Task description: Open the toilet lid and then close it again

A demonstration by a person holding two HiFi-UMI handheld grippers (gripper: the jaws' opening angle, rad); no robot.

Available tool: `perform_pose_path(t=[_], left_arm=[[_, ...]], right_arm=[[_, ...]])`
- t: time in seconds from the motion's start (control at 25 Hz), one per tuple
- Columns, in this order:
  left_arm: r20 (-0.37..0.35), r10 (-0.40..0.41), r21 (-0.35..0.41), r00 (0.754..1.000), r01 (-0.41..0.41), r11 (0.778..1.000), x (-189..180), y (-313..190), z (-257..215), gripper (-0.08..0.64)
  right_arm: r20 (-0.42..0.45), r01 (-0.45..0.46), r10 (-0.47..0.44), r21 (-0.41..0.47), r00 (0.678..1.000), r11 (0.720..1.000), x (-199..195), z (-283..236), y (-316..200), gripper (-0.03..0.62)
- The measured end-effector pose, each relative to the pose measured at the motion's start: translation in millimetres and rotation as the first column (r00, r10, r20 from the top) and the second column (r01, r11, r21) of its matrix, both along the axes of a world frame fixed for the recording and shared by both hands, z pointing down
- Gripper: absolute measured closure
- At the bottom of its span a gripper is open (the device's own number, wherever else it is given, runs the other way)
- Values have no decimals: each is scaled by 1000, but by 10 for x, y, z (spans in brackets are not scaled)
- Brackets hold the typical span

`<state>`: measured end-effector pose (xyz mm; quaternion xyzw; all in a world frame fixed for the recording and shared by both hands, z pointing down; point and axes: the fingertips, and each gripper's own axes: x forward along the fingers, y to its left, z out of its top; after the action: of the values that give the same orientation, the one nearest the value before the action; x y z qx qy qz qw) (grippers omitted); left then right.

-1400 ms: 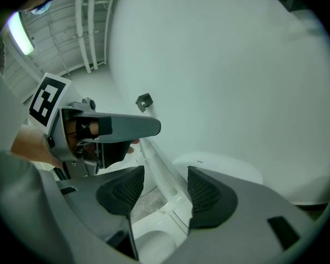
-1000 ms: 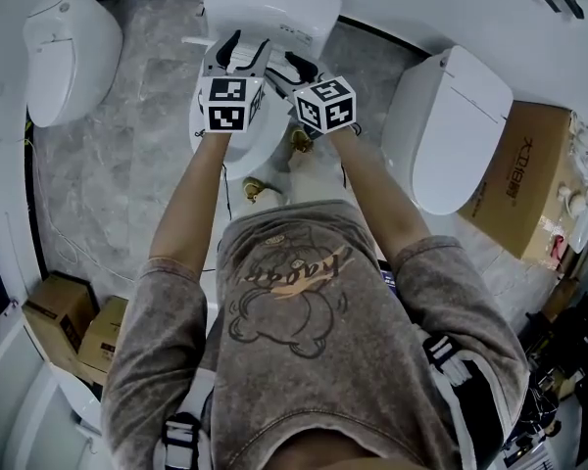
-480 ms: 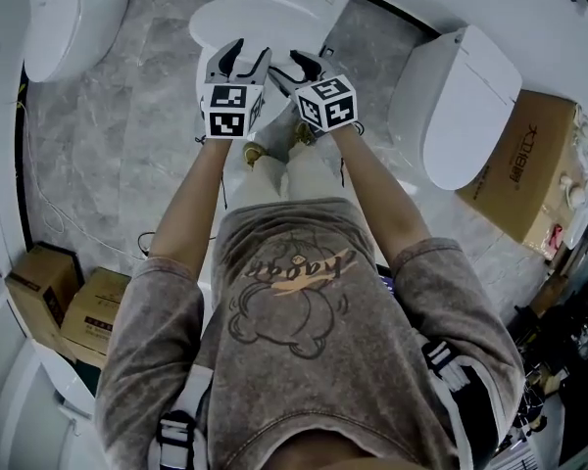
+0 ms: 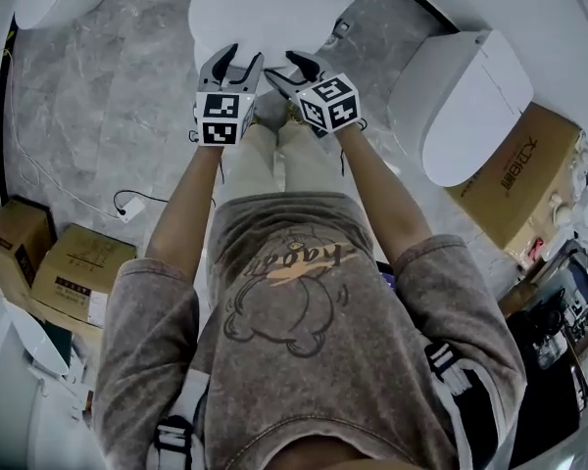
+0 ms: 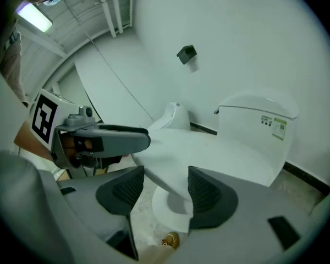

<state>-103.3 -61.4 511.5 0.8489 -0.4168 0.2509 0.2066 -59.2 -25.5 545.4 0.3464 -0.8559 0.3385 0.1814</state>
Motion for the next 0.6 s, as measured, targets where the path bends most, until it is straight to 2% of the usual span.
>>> perform_pose_path(t=[0.2,0.36,0.6], left_arm=[[15,-25,-88,1000,26,996,-209,256,382,367],[37,-41,-144,998,46,988,-327,463,699,365],[79,-82,-159,993,94,983,-457,636,1063,372]], right_arm=[[21,18,-17,-85,1000,996,-188,280,168,342],[-12,29,-30,-116,999,993,-332,522,309,344],[-54,-3,-4,-134,999,991,-428,858,455,349]])
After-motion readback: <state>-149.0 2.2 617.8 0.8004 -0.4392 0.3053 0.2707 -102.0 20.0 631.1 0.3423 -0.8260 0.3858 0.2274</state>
